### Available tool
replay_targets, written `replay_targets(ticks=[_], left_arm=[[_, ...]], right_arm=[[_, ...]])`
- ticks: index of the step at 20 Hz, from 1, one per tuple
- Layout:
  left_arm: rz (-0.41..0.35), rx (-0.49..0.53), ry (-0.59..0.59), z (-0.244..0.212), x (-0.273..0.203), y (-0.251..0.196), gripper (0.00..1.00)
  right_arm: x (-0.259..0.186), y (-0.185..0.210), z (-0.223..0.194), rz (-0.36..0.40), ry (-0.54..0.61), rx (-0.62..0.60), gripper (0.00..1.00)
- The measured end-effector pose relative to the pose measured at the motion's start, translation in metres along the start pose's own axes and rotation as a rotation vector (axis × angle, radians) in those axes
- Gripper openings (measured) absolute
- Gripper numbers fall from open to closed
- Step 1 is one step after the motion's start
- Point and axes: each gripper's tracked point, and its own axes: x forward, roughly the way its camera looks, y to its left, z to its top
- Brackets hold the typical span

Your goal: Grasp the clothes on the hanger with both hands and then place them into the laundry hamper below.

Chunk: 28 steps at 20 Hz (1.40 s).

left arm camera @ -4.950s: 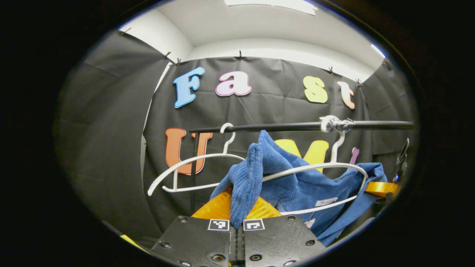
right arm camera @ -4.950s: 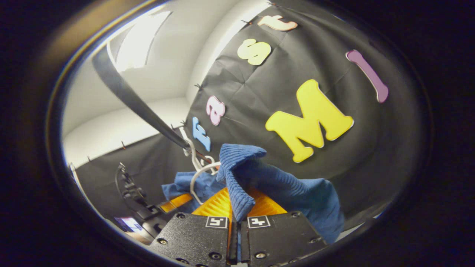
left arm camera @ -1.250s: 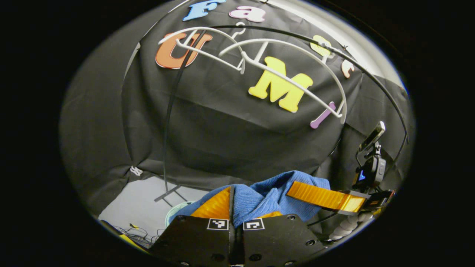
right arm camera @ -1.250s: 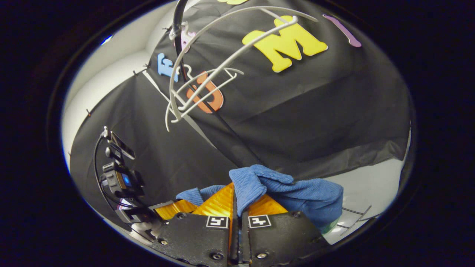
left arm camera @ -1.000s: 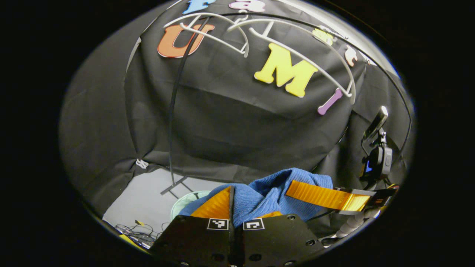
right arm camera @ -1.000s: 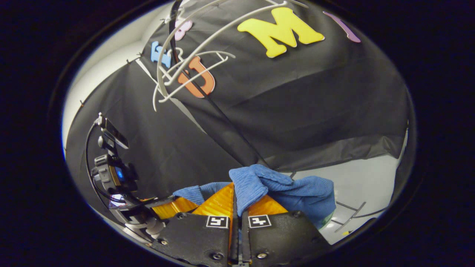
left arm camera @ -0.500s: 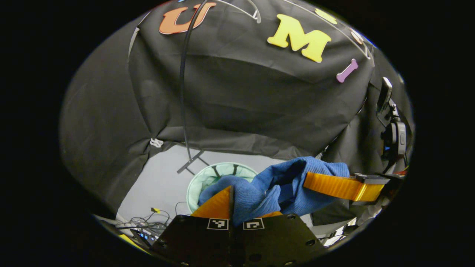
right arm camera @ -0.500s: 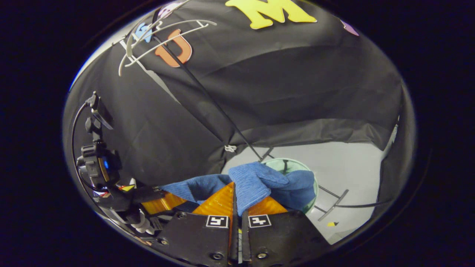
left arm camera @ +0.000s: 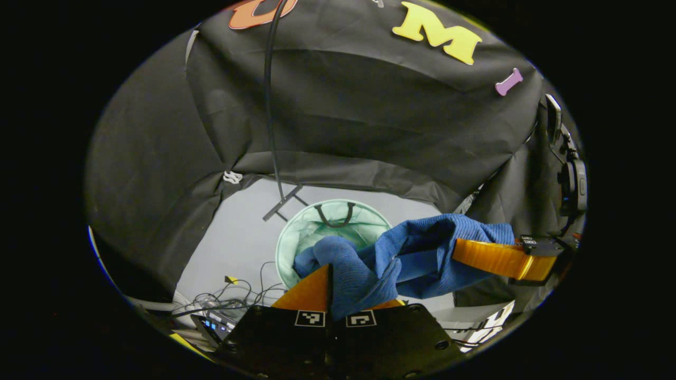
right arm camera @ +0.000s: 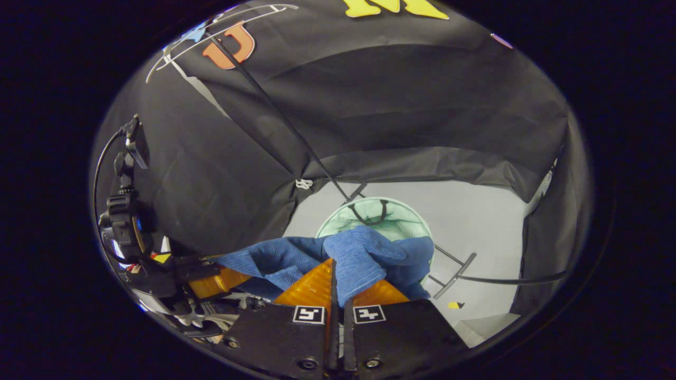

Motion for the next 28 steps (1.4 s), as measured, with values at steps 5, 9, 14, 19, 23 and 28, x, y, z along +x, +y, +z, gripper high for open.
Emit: replay_targets(ticks=[5, 9, 14, 19, 23, 28], left_arm=[[0.014, 0.016, -0.006, 0.001, 0.001, 0.004, 0.09], [-0.01, 0.023, -0.037, 0.005, 0.004, 0.002, 0.22], [-0.01, 0.03, -0.055, 0.007, 0.003, 0.002, 0.8], [0.008, 0.025, -0.05, 0.007, -0.001, 0.004, 1.0], [0.015, 0.028, -0.05, 0.002, -0.004, 0.007, 0.97], [0.024, 0.043, -0.094, 0.005, -0.024, 0.009, 1.0]], right_arm=[[-0.004, -0.004, 0.003, -0.008, -0.005, 0.009, 0.08], [-0.009, 0.004, 0.008, 0.02, -0.024, 0.026, 0.16], [-0.004, 0.007, 0.016, 0.026, -0.058, 0.02, 0.5], [-0.007, 0.001, 0.014, 0.002, -0.053, 0.012, 0.78], [-0.011, -0.001, 0.013, -0.007, -0.057, 0.02, 0.81], [-0.023, -0.005, 0.009, -0.052, -0.097, 0.022, 0.81]])
